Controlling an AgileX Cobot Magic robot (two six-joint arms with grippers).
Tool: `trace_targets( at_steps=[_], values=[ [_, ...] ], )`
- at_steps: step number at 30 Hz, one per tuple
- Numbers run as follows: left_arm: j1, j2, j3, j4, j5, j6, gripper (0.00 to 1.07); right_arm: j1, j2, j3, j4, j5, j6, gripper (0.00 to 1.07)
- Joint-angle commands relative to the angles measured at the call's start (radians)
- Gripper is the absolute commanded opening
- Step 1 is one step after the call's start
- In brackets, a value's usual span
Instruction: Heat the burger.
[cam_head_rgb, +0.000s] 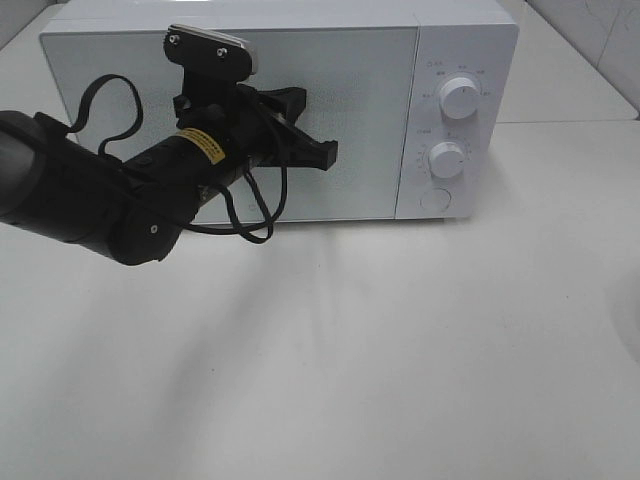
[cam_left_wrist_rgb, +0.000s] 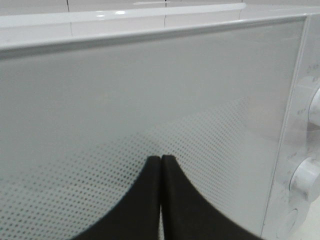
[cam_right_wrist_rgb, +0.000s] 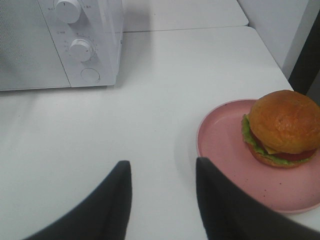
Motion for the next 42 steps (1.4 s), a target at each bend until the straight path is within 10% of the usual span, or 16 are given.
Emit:
trace_targets(
  at_steps=[1,30,42],
  values=[
    [0.027,0.005,-0.05,-0.203,-0.031,0.009,0.0,-0.005,-0.03,0.0,0.007,-0.006,0.0,0.44],
    [-0.193,-0.26,0.213,-0.435,0.037,0.213,0.0,-0.005,-0.03,0.0,0.0,-0.006,0.018,0.44],
    [-0.21,-0.441,0.264,-0.452,0.53,0.363,0.0,-0.005,-0.03,0.0,0.0,-0.006,0.018,0.44]
  ],
)
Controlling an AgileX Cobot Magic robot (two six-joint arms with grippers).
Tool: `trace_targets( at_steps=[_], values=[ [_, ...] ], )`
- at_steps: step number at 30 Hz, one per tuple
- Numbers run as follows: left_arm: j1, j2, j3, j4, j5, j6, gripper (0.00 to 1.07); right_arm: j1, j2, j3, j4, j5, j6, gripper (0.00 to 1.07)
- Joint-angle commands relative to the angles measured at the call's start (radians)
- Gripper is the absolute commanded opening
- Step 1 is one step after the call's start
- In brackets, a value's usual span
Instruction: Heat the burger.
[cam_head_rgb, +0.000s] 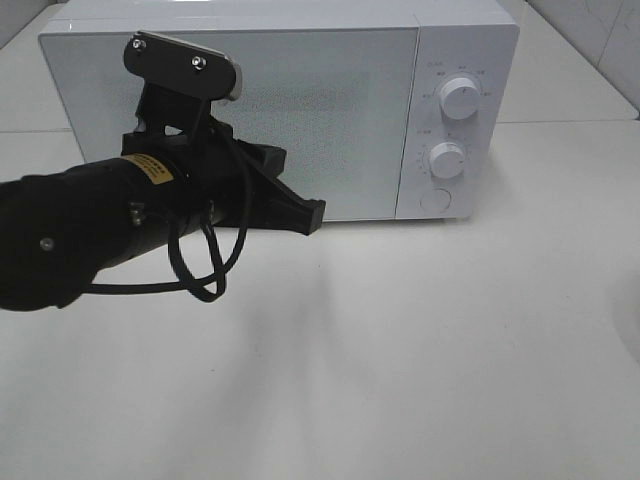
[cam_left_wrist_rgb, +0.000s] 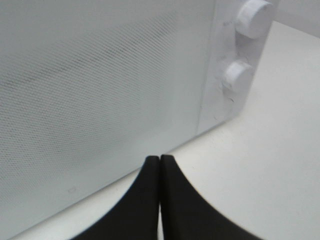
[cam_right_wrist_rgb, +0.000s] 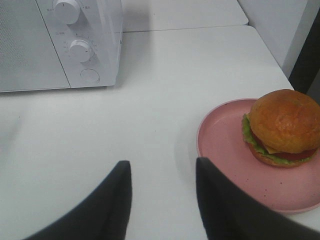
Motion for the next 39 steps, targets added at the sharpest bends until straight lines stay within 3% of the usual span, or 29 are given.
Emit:
trace_targets(
  at_steps=[1,10,11,12,13,14,15,16,17,18,19,20,21,22,23,24,25,26,27,31,33,34,35,37,38,39],
  values=[
    [0.001,-0.077,0.0,-0.008,0.204,0.021,0.0,-0.005,-0.03,0.0,0.0,-0.006,0.002,0.44],
    [0.001,-0.197,-0.001,-0.008,0.603,0.01,0.02,-0.005,-0.03,0.0,0.0,-0.006,0.002,0.44],
    [0.001,-0.226,-0.001,-0.008,0.69,0.007,0.1,-0.005,-0.03,0.0,0.0,-0.006,0.002,0.44],
    [0.001,-0.226,-0.001,-0.008,0.69,0.007,0.1,-0.005,-0.03,0.0,0.0,-0.006,0.002,0.44],
    [0.001,-0.239,-0.001,-0.008,0.73,0.002,0.18,-0.005,-0.03,0.0,0.0,-0.006,0.002,0.44],
    [0.001,-0.257,-0.001,-0.006,0.787,-0.028,0.38,-0.005,-0.03,0.0,0.0,-0.006,0.002,0.44],
    [0.001,-0.257,-0.001,-0.006,0.787,-0.028,0.38,-0.005,-0.03,0.0,0.0,-0.006,0.002,0.44],
    [0.001,-0.273,-0.001,0.001,0.827,-0.103,0.64,-0.005,-0.03,0.0,0.0,-0.006,0.002,0.44],
    [0.002,-0.282,-0.001,0.023,0.851,-0.148,0.79,-0.005,-0.03,0.0,0.0,-0.006,0.002,0.44],
    [0.002,-0.282,-0.001,0.023,0.851,-0.148,0.79,-0.005,-0.03,0.0,0.0,-0.006,0.002,0.44],
    [0.003,-0.303,-0.004,0.108,0.894,-0.242,1.02,-0.005,-0.03,0.0,0.0,-0.006,0.002,0.44],
    [0.013,-0.313,-0.006,0.164,0.917,-0.299,1.02,-0.005,-0.03,0.0,0.0,-0.006,0.002,0.44],
    [0.013,-0.313,-0.006,0.164,0.917,-0.299,1.02,-0.005,-0.03,0.0,0.0,-0.006,0.002,0.44],
    [0.037,-0.329,-0.018,0.288,0.975,-0.414,1.02,-0.005,-0.03,0.0,0.0,-0.006,0.002,0.44],
    [0.037,-0.329,-0.018,0.288,0.975,-0.414,1.02,-0.005,-0.03,0.0,0.0,-0.006,0.002,0.44],
    [0.07,-0.343,-0.036,0.4,1.049,-0.523,1.02,-0.005,-0.03,0.0,0.0,-0.006,0.002,0.44],
    [0.086,-0.349,-0.046,0.452,1.088,-0.571,1.02,-0.005,-0.03,0.0,0.0,-0.006,0.002,0.44],
    [0.086,-0.349,-0.046,0.452,1.088,-0.571,1.02,-0.005,-0.03,0.0,0.0,-0.006,0.002,0.44],
    [0.123,-0.363,-0.065,0.511,1.152,-0.617,1.02,-0.005,-0.03,0.0,0.0,-0.006,0.002,0.44],
    [0.203,-0.39,-0.07,0.52,1.23,-0.591,1.02,-0.005,-0.03,0.0,0.0,-0.006,0.002,0.44],
    [0.306,-0.415,-0.07,0.49,1.314,-0.51,1.02,-0.005,-0.03,0.0,0.0,-0.006,0.002,0.44],
    [0.306,-0.415,-0.07,0.49,1.314,-0.51,1.02,-0.005,-0.03,0.0,0.0,-0.006,0.002,0.44],
    [0.388,-0.439,-0.07,0.473,1.37,-0.445,1.02,-0.005,-0.03,0.0,0.0,-0.006,0.002,0.44],
    [0.422,-0.451,-0.07,0.471,1.39,-0.422,1.02,-0.005,-0.03,0.0,0.0,-0.006,0.002,0.44],
    [0.508,-0.473,-0.07,0.466,1.437,-0.38,1.02,-0.005,-0.03,0.0,0.0,-0.006,0.002,0.44],
    [0.508,-0.473,-0.07,0.466,1.437,-0.38,1.02,-0.005,-0.03,0.0,0.0,-0.006,0.002,0.44]
  ],
)
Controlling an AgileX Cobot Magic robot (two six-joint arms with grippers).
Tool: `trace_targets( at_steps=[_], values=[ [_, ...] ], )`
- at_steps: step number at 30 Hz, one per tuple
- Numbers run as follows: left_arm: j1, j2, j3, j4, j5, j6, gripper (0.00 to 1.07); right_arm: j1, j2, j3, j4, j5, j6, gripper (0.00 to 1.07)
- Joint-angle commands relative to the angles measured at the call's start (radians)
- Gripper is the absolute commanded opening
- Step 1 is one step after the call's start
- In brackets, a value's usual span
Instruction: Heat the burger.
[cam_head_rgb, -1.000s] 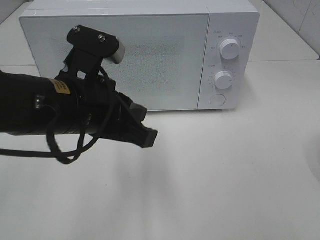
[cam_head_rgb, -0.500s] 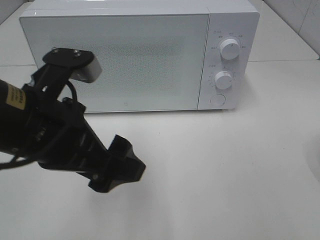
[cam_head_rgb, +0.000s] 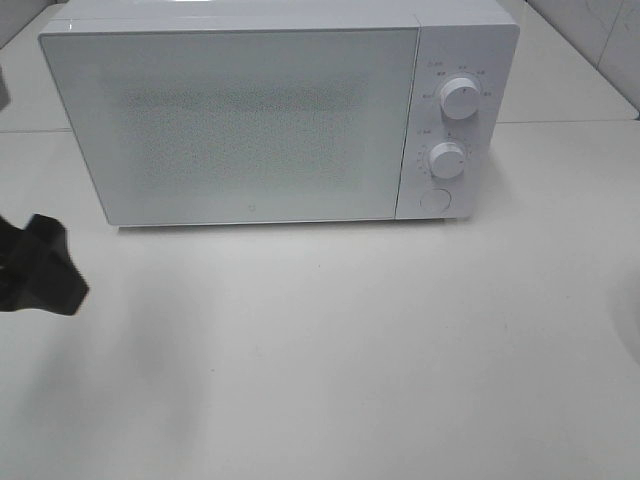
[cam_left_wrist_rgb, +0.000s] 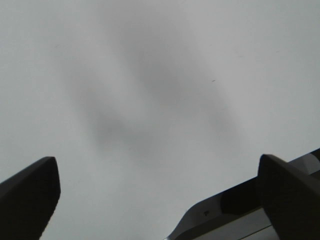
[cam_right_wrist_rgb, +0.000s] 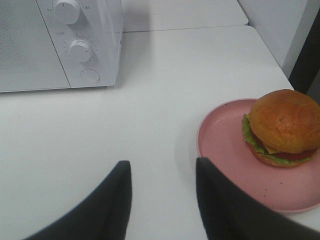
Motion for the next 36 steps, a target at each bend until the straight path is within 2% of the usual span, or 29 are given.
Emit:
trace_targets(
  at_steps=[1,2,3,4,5,6,8,10,11,12,14,17,19,20,21,23,26,31,36],
  values=[
    [0.186,-0.057,-0.003,-0.018,0.117,0.097,1.02,-0.005,-0.03,0.0,0.0,-0.006,0.002,0.44],
    [0.225,-0.068,-0.003,-0.018,0.133,0.1,1.02,-0.005,-0.03,0.0,0.0,-0.006,0.002,0.44],
    [0.225,-0.068,-0.003,-0.018,0.133,0.1,1.02,-0.005,-0.03,0.0,0.0,-0.006,0.002,0.44],
    [0.315,-0.094,-0.002,-0.018,0.151,0.096,1.02,-0.005,-0.03,0.0,0.0,-0.006,0.002,0.44],
    [0.364,-0.108,0.003,-0.019,0.16,0.093,1.02,-0.005,-0.03,0.0,0.0,-0.006,0.002,0.44],
    [0.364,-0.108,0.003,-0.019,0.16,0.093,1.02,-0.005,-0.03,0.0,0.0,-0.006,0.002,0.44],
    [0.519,-0.189,0.075,-0.013,0.19,0.117,1.02,-0.005,-0.03,0.0,0.0,-0.006,0.002,0.44],
    [0.542,-0.222,0.105,-0.013,0.191,0.133,1.02,-0.005,-0.03,0.0,0.0,-0.006,0.002,0.44],
    [0.542,-0.222,0.105,-0.013,0.191,0.133,1.02,-0.005,-0.03,0.0,0.0,-0.006,0.002,0.44],
    [0.558,-0.295,0.161,-0.022,0.191,0.143,1.02,-0.005,-0.03,0.0,0.0,-0.006,0.002,0.44],
    [0.561,-0.342,0.185,-0.029,0.195,0.143,1.02,-0.005,-0.03,0.0,0.0,-0.006,0.002,0.44],
    [0.561,-0.599,0.261,-0.055,0.242,0.139,1.02,-0.005,-0.03,0.0,0.0,-0.006,0.002,0.44],
    [0.561,-0.643,0.269,-0.055,0.246,0.139,1.02,-0.005,-0.03,0.0,0.0,-0.006,0.002,0.44],
    [0.561,-0.746,0.279,-0.055,0.23,0.139,1.02,-0.005,-0.03,0.0,0.0,-0.006,0.002,0.44],
    [0.561,-0.746,0.279,-0.055,0.23,0.139,1.02,-0.005,-0.03,0.0,0.0,-0.006,0.002,0.44],
    [0.561,-0.872,0.29,-0.051,0.211,0.139,1.02,-0.005,-0.03,0.0,0.0,-0.006,0.002,0.44],
    [0.561,-0.9,0.29,-0.046,0.213,0.139,1.02,-0.005,-0.03,0.0,0.0,-0.006,0.002,0.44],
    [0.561,-1.062,0.29,-0.047,0.212,0.139,1.02,-0.005,-0.03,0.0,0.0,-0.006,0.002,0.44],
    [0.561,-1.16,0.29,-0.049,0.212,0.139,1.02,-0.005,-0.03,0.0,0.0,-0.006,0.002,0.44]
  ],
)
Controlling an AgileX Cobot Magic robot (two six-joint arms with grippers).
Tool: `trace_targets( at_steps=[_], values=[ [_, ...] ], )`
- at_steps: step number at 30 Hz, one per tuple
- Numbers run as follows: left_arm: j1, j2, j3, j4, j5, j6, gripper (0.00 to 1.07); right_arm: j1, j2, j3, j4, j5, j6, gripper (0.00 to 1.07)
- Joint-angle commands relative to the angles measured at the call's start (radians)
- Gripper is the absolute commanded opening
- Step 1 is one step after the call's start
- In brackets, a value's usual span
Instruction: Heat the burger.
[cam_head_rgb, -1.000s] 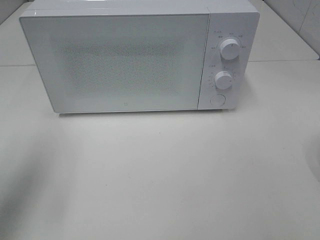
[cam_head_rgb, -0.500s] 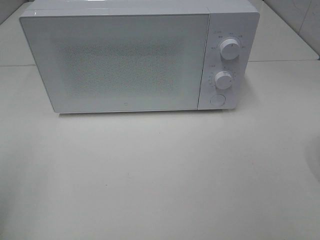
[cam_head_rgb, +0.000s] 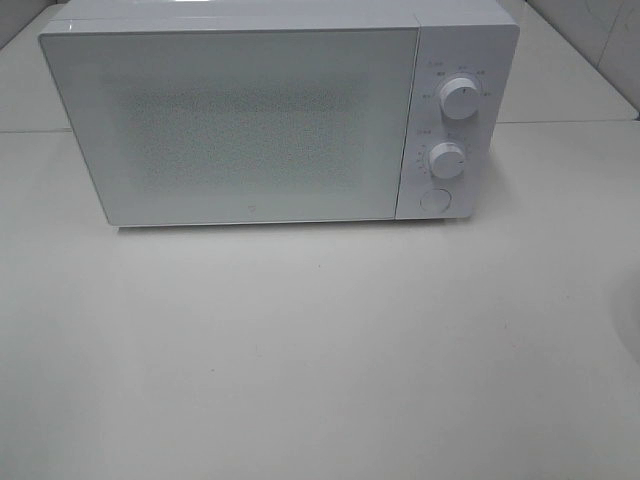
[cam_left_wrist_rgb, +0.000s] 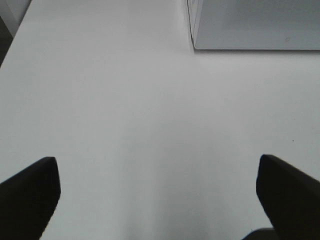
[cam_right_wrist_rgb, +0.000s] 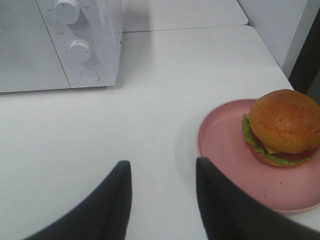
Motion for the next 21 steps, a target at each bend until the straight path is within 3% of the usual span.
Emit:
trace_targets(
  at_steps=[1,16,21],
  values=[
    [0.005,-0.112,0.003,-0.006,-0.014,0.001,1.02,-0.005,-0.03,0.0,0.0,-0.006,0.002,0.44],
    [0.005,-0.15,0.003,-0.017,-0.014,-0.003,1.02,-0.005,-0.029,0.0,0.0,-0.006,0.002,0.44],
    [-0.038,-0.15,0.003,-0.018,-0.014,-0.003,1.02,-0.005,-0.029,0.0,0.0,-0.006,0.002,0.44]
  ],
)
